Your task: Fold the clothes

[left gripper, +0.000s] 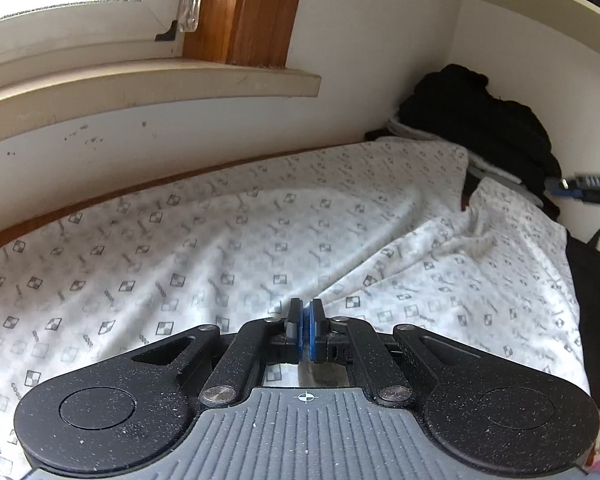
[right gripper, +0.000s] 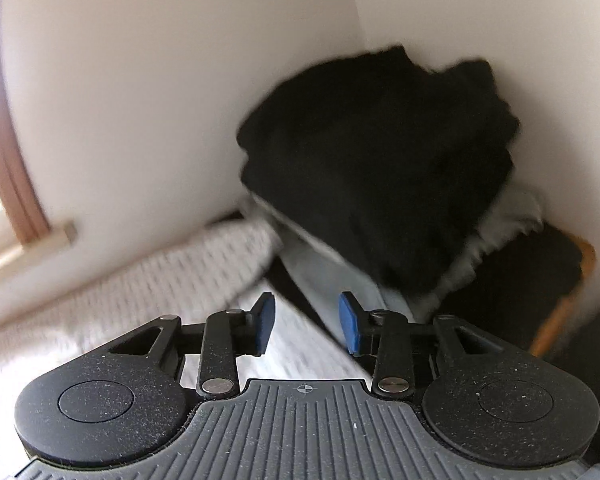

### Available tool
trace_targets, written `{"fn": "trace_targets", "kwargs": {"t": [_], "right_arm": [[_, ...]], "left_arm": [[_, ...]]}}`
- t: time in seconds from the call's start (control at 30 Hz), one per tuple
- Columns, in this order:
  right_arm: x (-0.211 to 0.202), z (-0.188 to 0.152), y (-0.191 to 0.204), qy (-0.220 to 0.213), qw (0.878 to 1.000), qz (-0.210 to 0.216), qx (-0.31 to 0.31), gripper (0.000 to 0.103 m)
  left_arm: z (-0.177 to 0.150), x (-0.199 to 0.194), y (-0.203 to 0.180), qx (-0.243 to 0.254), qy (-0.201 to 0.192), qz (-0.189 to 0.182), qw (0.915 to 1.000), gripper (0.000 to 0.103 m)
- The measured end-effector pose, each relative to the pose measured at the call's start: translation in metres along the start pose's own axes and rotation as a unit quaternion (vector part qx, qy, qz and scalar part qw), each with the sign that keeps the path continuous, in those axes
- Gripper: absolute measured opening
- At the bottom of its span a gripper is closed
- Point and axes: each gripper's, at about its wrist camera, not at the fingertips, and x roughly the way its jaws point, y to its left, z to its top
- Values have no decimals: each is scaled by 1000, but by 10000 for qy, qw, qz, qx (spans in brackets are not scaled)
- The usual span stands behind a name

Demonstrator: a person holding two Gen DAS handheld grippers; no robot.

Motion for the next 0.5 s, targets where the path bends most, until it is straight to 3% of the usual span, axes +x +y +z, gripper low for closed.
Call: {"fn": "trace_targets", "kwargs": {"t": [0.3,0.4,0.47,0.5], "right_arm": [[-13,-58,-38,322,9988,-135,340,37],[-11,-62,-37,191,9990,-107,394,37],[-16,-61,-37,-49,9993,-68,369,25],[-22,-59,-38,-206,9992,-39,345,4]], "left_arm": [[0,1,3,-67,35,-75,9999,3],[0,1,6,-151,38,-141,9998,3],[0,1,7,-174,38,-159,9997,3],[0,1,7,-176,38,-161,9997,3]]}}
